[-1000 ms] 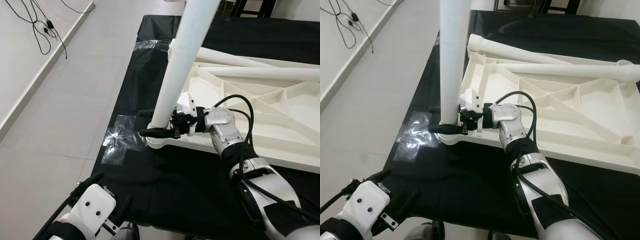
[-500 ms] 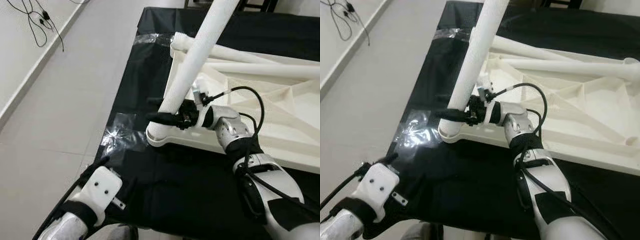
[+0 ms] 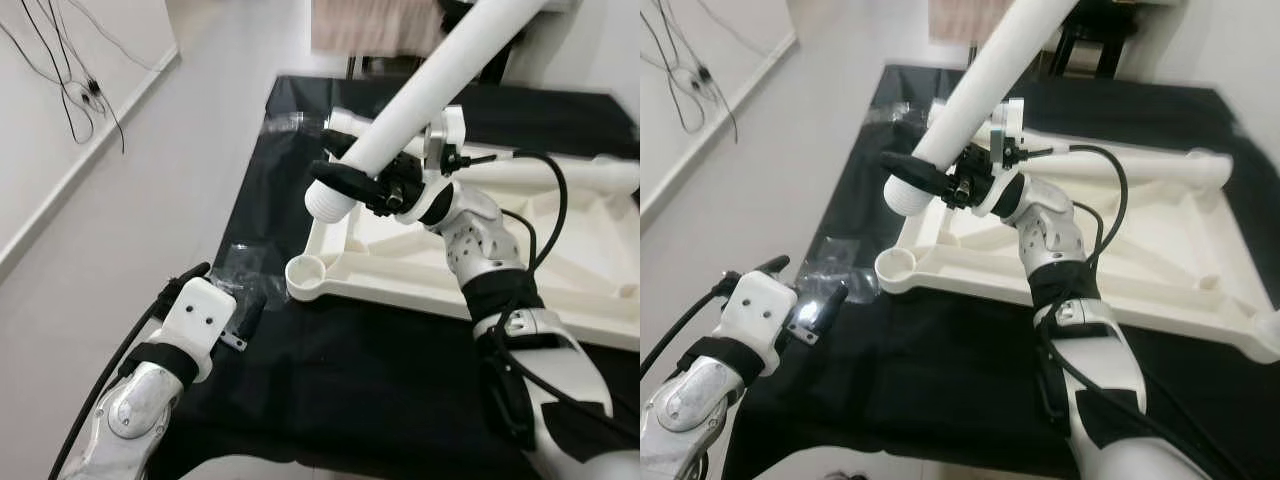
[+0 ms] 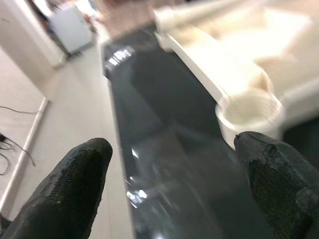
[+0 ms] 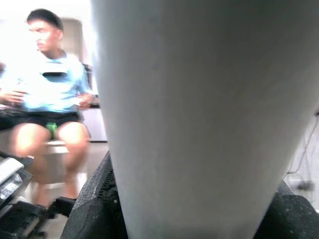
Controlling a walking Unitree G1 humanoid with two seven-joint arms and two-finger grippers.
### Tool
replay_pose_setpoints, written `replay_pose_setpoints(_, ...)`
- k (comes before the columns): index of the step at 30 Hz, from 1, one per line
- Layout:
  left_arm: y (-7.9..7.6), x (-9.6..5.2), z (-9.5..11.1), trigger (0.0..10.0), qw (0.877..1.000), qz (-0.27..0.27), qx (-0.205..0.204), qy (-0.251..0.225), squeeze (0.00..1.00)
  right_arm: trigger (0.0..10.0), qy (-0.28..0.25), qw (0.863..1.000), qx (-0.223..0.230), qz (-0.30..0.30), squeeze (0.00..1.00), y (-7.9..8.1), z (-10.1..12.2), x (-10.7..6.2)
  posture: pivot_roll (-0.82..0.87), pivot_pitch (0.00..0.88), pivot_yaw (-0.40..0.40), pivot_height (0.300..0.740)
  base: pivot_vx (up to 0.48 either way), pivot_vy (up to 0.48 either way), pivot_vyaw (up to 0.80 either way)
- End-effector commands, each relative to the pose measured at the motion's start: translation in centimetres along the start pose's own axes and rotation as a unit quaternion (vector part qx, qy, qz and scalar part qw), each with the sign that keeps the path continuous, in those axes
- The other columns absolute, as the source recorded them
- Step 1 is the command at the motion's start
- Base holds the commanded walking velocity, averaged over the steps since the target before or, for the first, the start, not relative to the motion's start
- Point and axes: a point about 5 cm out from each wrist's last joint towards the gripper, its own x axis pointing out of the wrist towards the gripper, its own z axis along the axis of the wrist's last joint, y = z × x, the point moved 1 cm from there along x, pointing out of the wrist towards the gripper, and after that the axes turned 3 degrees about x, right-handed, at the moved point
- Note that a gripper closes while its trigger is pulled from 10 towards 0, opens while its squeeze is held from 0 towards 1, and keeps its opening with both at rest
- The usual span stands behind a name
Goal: Building children table
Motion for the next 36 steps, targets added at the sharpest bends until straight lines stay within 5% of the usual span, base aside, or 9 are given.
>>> replay_pose_setpoints(1, 0.2, 0.3, -0.1, 10.0, 1.000, 0.004, -0.012, -0.005, 0.00, 10.0, 0.006, 1.000, -0.016, -0.026, 0.00, -0.1, -0.3, 0.2, 0.09, 0.000, -0.050, 0.740, 0.000, 0.000, 0.00)
replay_pose_setpoints(2, 1.0, 1.4, 0.9, 10.0, 0.999, 0.017, -0.008, -0.033, 0.00, 10.0, 0.019, 0.995, -0.026, -0.098, 0.00, -0.8, -0.8, 0.2, 0.09, 0.000, -0.051, 0.740, 0.000, 0.000, 0.00)
replay_pose_setpoints(9, 2.8, 3.0, 3.5, 10.0, 0.995, 0.040, -0.014, -0.093, 0.00, 10.0, 0.052, 0.961, -0.034, -0.268, 0.00, -2.4, -2.2, -1.3, 0.08, 0.000, -0.046, 0.740, 0.000, 0.000, 0.00)
replay_pose_setpoints(15, 3.9, 3.7, 5.0, 10.0, 0.991, 0.048, -0.011, -0.126, 0.00, 10.0, 0.101, 0.935, -0.061, -0.333, 0.00, -2.4, -3.5, -2.5, 0.07, 0.000, -0.043, 0.740, 0.000, 0.000, 0.00)
replay_pose_setpoints(17, 4.5, 4.1, 6.5, 10.0, 0.985, 0.047, -0.024, -0.162, 0.00, 10.0, 0.148, 0.908, -0.089, -0.382, 0.00, -2.1, -5.2, -3.5, 0.07, 0.000, -0.046, 0.740, 0.000, 0.000, 0.00)
replay_pose_setpoints(20, 4.6, 4.1, 6.7, 10.0, 0.984, 0.046, -0.027, -0.167, 0.00, 10.0, 0.152, 0.905, -0.094, -0.387, 0.00, -2.0, -5.4, -3.6, 0.07, 0.000, -0.046, 0.740, 0.000, 0.000, 0.00)
replay_pose_setpoints(21, 4.6, 4.2, 7.1, 10.0, 0.983, 0.044, -0.029, -0.177, 1.00, 10.0, 0.155, 0.903, -0.100, -0.389, 0.00, -1.9, -5.6, -3.5, 0.08, 0.000, -0.044, 0.740, 0.000, 0.000, 0.00)
replay_pose_setpoints(28, 4.9, 4.8, 8.6, 10.0, 0.977, 0.034, -0.035, -0.208, 1.00, 10.0, 0.157, 0.897, -0.134, -0.392, 0.00, -1.5, -5.6, -2.5, 0.08, 0.000, -0.044, 0.740, 0.000, 0.000, 0.00)
replay_pose_setpoints(36, 4.3, 5.7, 10.2, 10.0, 0.969, 0.007, -0.053, -0.242, 1.00, 10.0, 0.168, 0.918, -0.170, -0.318, 0.00, 0.5, -6.5, 0.4, 0.07, 0.000, -0.042, 0.740, 0.000, 0.000, 0.00)
